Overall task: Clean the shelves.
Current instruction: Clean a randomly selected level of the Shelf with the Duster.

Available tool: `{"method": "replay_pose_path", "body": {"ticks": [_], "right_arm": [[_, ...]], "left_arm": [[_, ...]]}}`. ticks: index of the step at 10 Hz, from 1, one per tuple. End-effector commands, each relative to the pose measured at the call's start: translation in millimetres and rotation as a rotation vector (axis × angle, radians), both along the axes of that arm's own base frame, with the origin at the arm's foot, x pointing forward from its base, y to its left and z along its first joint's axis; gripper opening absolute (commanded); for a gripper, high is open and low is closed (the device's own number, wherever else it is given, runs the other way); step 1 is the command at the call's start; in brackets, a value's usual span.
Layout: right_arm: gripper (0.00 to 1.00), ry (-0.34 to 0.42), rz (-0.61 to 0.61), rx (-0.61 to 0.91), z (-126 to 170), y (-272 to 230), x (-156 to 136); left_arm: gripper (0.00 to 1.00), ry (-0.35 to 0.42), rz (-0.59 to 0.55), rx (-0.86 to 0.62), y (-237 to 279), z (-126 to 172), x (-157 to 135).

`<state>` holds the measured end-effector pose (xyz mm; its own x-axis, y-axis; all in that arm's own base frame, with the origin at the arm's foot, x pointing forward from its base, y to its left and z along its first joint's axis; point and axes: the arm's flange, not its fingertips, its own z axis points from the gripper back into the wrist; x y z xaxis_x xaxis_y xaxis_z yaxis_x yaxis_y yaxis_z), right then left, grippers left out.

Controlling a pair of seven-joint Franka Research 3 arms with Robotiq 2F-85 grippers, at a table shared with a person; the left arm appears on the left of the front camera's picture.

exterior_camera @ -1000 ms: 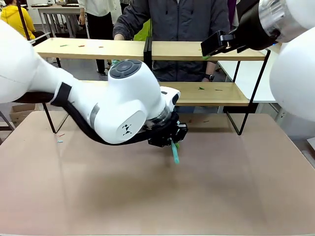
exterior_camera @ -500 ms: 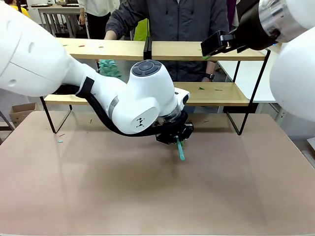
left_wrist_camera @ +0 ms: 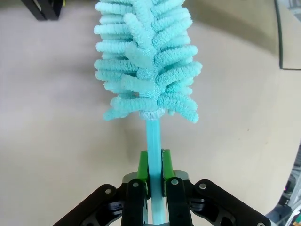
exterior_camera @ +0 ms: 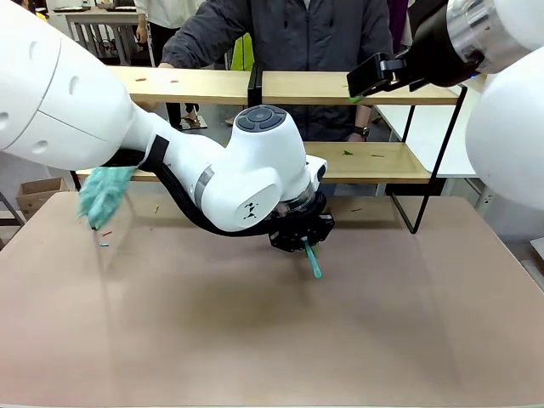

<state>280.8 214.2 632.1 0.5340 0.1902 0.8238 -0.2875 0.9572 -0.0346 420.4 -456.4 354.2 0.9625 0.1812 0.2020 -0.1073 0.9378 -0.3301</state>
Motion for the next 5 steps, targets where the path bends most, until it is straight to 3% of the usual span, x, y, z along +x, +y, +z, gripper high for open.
{"method": "replay_pose_path", "body": {"ticks": [1,3,5], "right_arm": [[1.0,-0.003,-0.001,-0.001,-0.3,-0.2,0.1],[1.0,-0.003,-0.001,-0.001,-0.3,-0.2,0.1],[1.0,-0.003,-0.001,-0.001,-0.3,-0.2,0.1]], "left_arm": [[0.13,0.066,-0.022,-0.016,-6.2,0.9,6.3],[0.13,0.051,-0.153,-0.047,-8.0,2.7,2.1],[0.13,0.105,-0.29,-0.038,-9.4,0.8,0.5]]}}
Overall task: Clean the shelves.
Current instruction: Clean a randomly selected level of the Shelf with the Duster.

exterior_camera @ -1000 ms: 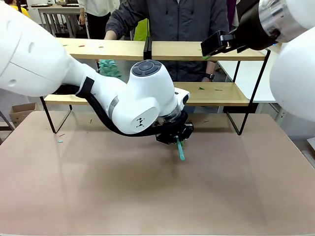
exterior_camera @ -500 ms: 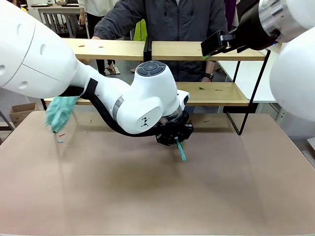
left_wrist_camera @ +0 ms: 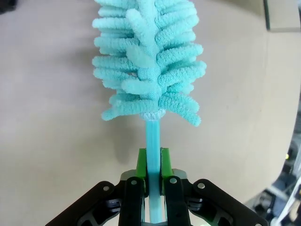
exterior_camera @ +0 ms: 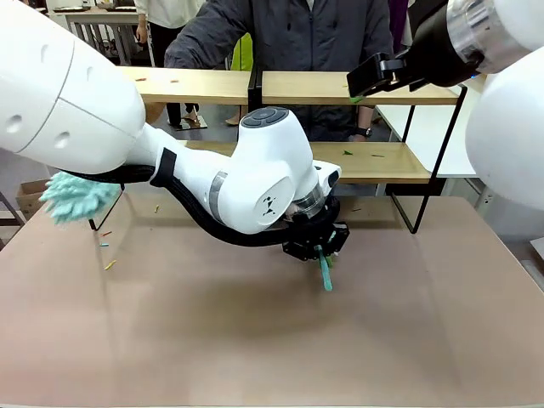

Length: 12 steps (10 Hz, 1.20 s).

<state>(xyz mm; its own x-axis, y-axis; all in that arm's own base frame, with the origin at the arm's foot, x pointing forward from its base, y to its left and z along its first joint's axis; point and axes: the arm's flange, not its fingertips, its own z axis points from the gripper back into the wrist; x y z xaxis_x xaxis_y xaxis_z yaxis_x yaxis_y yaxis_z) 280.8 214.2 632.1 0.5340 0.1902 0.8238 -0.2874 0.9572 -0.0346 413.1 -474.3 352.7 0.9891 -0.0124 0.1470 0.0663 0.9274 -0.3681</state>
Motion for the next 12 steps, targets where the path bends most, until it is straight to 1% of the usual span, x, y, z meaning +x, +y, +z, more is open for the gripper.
{"method": "replay_pose_path", "body": {"ticks": [1,2,3,4,5,6,7,8,9,10,11,12], "right_arm": [[1.0,-0.003,-0.001,-0.001,0,0,0],[1.0,-0.003,-0.001,-0.001,0,0,0],[1.0,-0.003,-0.001,-0.001,0,0,0],[1.0,-0.003,-0.001,-0.001,0,0,0],[1.0,-0.003,-0.001,-0.001,0,0,0],[1.0,-0.003,-0.001,-0.001,0,0,0],[1.0,-0.003,-0.001,-0.001,0,0,0],[1.0,-0.003,-0.001,-0.001,0,0,0],[1.0,-0.003,-0.001,-0.001,0,0,0],[1.0,-0.003,-0.001,-0.001,0,0,0],[1.0,-0.003,-0.001,-0.001,0,0,0],[1.0,-0.003,-0.001,-0.001,0,0,0]], "left_arm": [[0.13,0.091,-0.142,0.028,8,0,8],[0.13,0.09,-0.184,0.044,8,-1,8],[0.13,0.14,-0.27,0.002,10,2,5],[0.13,0.167,-0.339,-0.031,13,5,1],[0.13,0.175,-0.387,-0.041,14,6,0],[0.13,0.178,-0.42,-0.045,14,6,1],[0.13,0.191,-0.395,-0.05,12,6,2],[0.13,0.187,-0.399,-0.044,10,5,3],[0.13,0.199,-0.435,-0.04,10,5,3],[0.13,0.232,-0.554,-0.02,14,6,0],[0.13,0.289,-0.705,-0.012,20,9,-5],[0.13,0.349,-0.826,-0.022,28,14,-10]]}}
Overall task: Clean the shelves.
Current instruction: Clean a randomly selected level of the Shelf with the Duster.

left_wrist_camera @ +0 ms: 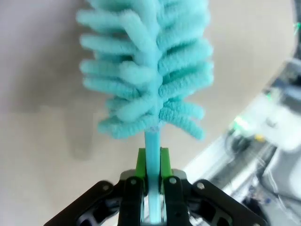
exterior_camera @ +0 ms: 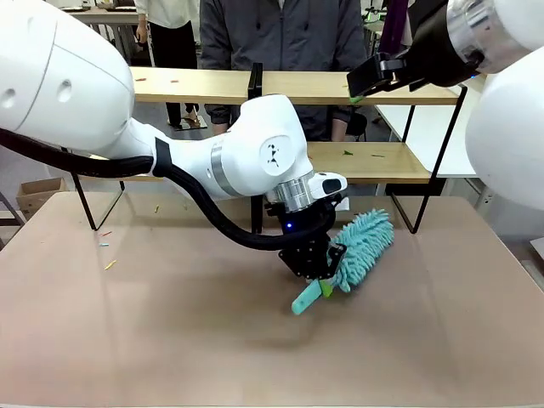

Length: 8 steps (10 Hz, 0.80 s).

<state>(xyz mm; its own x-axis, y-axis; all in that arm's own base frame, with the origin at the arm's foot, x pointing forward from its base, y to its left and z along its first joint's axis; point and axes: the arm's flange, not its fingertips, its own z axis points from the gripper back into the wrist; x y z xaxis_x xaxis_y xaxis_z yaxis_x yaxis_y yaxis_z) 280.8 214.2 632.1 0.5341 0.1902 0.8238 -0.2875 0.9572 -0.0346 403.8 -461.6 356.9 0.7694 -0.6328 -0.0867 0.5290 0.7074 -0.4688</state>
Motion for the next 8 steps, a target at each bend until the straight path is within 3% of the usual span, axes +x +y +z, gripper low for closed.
{"method": "replay_pose_path", "body": {"ticks": [1,4,8], "right_arm": [[1.0,-0.003,-0.001,-0.001,0,0,0],[1.0,-0.003,-0.001,-0.001,0,0,0],[1.0,-0.003,-0.001,-0.001,0,0,0]], "left_arm": [[0.13,0.119,-0.244,-0.019,22,16,-10],[0.13,0.14,-0.446,-0.112,36,36,-37],[0.13,-0.045,-0.399,-0.373,91,88,-69]]}}
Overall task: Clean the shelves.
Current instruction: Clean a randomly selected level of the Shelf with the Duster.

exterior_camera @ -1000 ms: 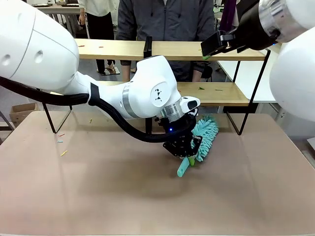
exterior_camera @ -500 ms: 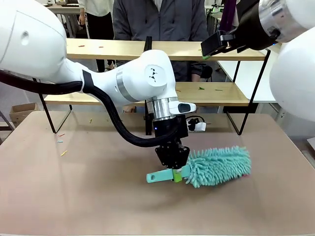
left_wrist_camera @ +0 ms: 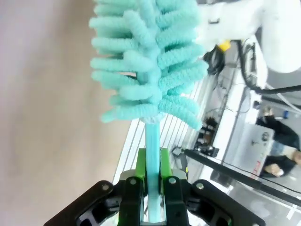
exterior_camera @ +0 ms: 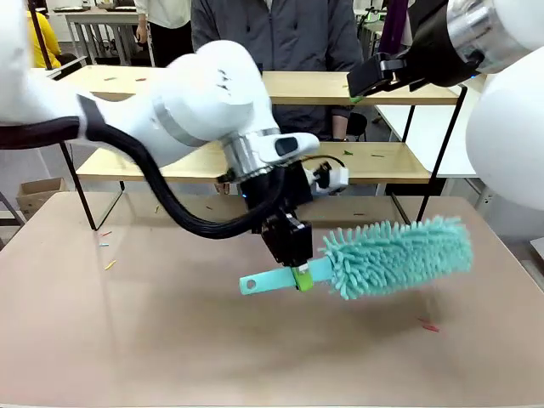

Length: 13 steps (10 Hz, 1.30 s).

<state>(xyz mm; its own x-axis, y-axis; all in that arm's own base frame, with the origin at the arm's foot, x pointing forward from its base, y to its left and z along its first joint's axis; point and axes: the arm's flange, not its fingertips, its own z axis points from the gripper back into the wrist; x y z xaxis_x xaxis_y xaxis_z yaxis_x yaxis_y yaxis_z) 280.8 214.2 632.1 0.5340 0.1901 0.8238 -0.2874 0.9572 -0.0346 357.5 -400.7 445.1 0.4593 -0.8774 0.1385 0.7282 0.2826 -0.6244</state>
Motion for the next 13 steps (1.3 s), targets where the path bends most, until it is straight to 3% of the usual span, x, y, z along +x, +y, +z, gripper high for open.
{"method": "replay_pose_path", "body": {"ticks": [1,2,4,6,9,11,13], "right_arm": [[1.0,-0.003,-0.001,-0.002,0,0,0],[1.0,-0.003,-0.001,-0.002,0,0,0],[1.0,-0.003,-0.001,-0.002,0,0,0],[1.0,-0.003,-0.001,-0.002,0,0,0],[1.0,-0.003,-0.001,-0.002,0,0,0],[1.0,-0.003,-0.001,-0.002,0,0,0],[1.0,-0.003,-0.001,-0.002,0,0,0]], "left_arm": [[0.13,-0.038,0.009,-0.079,44,4,-29],[0.13,-0.051,0.022,-0.065,53,3,-31],[0.13,-0.058,-0.067,-0.019,71,-2,-37],[0.13,-0.135,0.07,-0.049,120,-2,-50],[0.13,-0.161,0.435,-0.204,235,9,-63],[0.13,-0.159,0.527,-0.372,304,3,-74],[0.13,-0.166,0.504,-0.505,354,-16,-92]]}}
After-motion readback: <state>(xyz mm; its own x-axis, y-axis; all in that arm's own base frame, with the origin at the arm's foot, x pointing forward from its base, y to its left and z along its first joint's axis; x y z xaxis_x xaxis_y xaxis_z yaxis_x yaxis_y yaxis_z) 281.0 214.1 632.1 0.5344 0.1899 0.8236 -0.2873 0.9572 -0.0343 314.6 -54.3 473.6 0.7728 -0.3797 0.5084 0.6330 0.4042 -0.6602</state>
